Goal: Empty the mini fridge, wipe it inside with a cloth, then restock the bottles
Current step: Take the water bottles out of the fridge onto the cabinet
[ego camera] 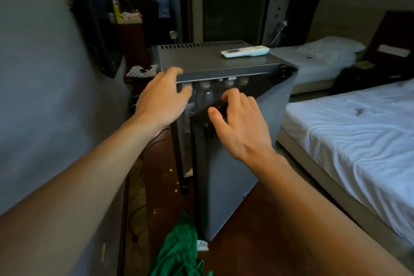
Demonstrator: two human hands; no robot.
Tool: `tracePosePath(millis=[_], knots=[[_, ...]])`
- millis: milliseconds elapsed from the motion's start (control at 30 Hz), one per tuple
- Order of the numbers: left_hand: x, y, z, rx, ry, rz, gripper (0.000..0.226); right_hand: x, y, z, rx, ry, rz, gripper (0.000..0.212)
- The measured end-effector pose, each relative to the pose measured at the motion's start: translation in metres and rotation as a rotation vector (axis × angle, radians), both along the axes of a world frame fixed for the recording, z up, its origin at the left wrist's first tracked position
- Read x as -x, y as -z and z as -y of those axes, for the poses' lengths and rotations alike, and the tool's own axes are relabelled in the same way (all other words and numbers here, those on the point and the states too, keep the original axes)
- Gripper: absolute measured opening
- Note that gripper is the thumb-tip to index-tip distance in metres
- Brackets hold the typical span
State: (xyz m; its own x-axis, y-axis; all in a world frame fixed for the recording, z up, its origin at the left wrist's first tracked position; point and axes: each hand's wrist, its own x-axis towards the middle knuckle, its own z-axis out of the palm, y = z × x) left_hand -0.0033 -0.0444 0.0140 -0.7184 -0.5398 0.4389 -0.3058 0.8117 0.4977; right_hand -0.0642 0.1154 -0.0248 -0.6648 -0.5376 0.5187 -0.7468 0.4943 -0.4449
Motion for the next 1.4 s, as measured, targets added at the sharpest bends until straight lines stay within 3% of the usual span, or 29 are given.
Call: tracePosePath(millis=[100, 333, 567, 767, 933, 1133, 1233, 1333, 1400], knots=[[0.001, 0.0, -0.027, 0.024, 0.024, 0.033, 0.05, -0.009, -0.009, -0.03, -0.113, -0.003, 0.063, 0.053], [-0.006, 0.006, -0.087, -0.003, 0.106, 0.124, 0.052, -0.02, -0.046, -0.124, -0.512, 0.138, 0.145, 0.046], [0.001, 0.013, -0.133, -0.003, 0.191, 0.163, 0.056, -0.002, -0.058, -0.209, -0.824, 0.663, 0.081, 0.049], [0.017, 0.015, -0.136, -0.026, 0.205, 0.22, 0.059, 0.047, -0.022, -0.258, -0.666, 0.873, 0.155, 0.06], [0.049, 0.022, -0.123, -0.029, 0.197, 0.267, 0.06, 0.08, -0.015, -0.248, -0.596, 1.01, 0.166, 0.063], [0.079, 0.029, -0.088, -0.081, 0.155, 0.263, 0.058, 0.106, -0.012, -0.173, -0.475, 0.803, 0.081, 0.058], [0.086, 0.038, -0.067, -0.134, 0.099, 0.262, 0.059, 0.116, -0.001, -0.12, -0.339, 0.53, 0.034, 0.053], [0.094, 0.048, -0.048, -0.203, 0.033, 0.219, 0.058, 0.129, 0.01, -0.071, -0.113, 0.204, 0.302, 0.046], [0.1, 0.054, -0.035, -0.242, -0.012, 0.198, 0.056, 0.139, 0.017, -0.043, -0.072, 0.085, 0.462, 0.046]])
